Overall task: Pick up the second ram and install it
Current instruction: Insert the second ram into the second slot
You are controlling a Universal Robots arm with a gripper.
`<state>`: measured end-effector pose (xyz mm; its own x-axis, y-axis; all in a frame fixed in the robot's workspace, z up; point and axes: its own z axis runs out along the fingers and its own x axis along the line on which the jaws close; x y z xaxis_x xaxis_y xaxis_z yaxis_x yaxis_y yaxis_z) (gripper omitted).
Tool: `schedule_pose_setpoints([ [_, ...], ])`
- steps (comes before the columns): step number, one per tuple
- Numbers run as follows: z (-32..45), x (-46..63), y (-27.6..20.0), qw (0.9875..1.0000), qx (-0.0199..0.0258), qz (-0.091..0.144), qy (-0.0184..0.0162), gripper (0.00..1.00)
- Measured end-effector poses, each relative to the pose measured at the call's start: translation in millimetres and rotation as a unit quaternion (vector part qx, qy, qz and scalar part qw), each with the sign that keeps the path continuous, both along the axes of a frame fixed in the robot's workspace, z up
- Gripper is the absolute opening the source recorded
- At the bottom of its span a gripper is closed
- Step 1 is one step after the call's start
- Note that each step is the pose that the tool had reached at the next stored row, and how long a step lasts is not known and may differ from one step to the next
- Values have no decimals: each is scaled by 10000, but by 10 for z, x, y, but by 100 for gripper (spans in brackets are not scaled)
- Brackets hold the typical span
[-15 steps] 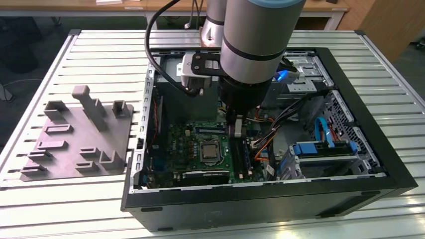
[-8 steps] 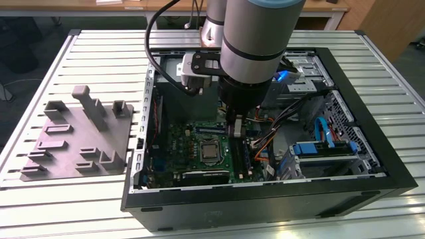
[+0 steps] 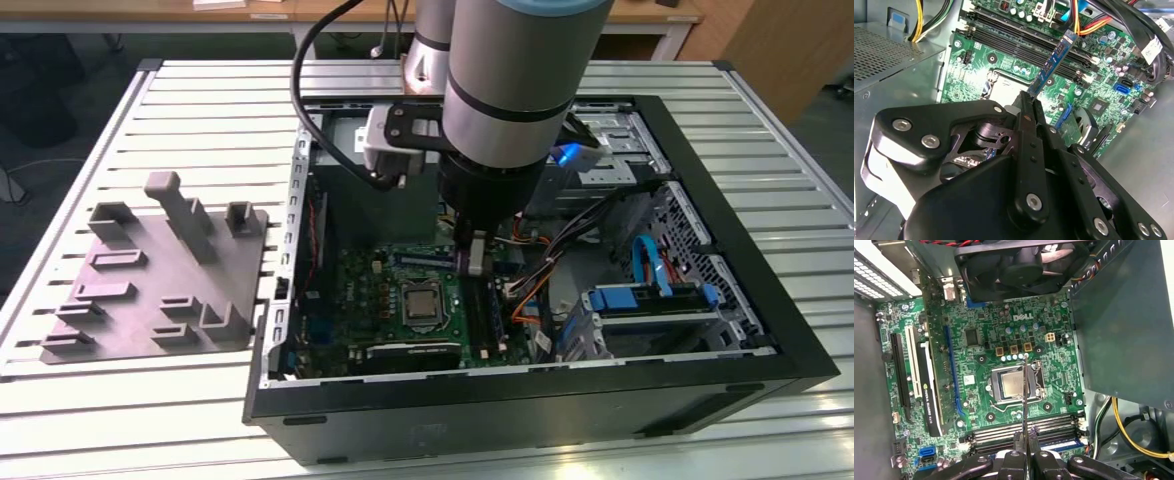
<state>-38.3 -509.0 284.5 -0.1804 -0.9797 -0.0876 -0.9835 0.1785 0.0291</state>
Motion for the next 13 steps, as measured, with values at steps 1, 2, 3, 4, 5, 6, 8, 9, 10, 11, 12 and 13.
schedule_pose_setpoints([
  [1, 0, 0, 0, 10000, 0, -24, 0, 14],
  [2, 0, 0, 0, 10000, 0, -49, 0, 14],
  [3, 0, 0, 0, 10000, 0, -72, 0, 14],
  [4, 0, 0, 0, 10000, 1, -96, 0, 14],
  [5, 0, 0, 0, 9999, 0, -119, 0, 14],
  [6, 0, 0, 0, 9999, 0, -142, 0, 14],
  [8, 0, 0, 0, 9998, 0, -186, 0, 14],
  [9, -1, 0, 0, 9998, 0, -209, 0, 14],
  [10, 0, 0, 0, 9997, 0, -230, 0, 14],
  [11, 0, 0, 0, 9997, 0, -252, 0, 14],
  [12, -1, 0, 0, 9996, 0, -273, 0, 14],
  [13, -1, 0, 0, 9996, 0, -294, 0, 14],
])
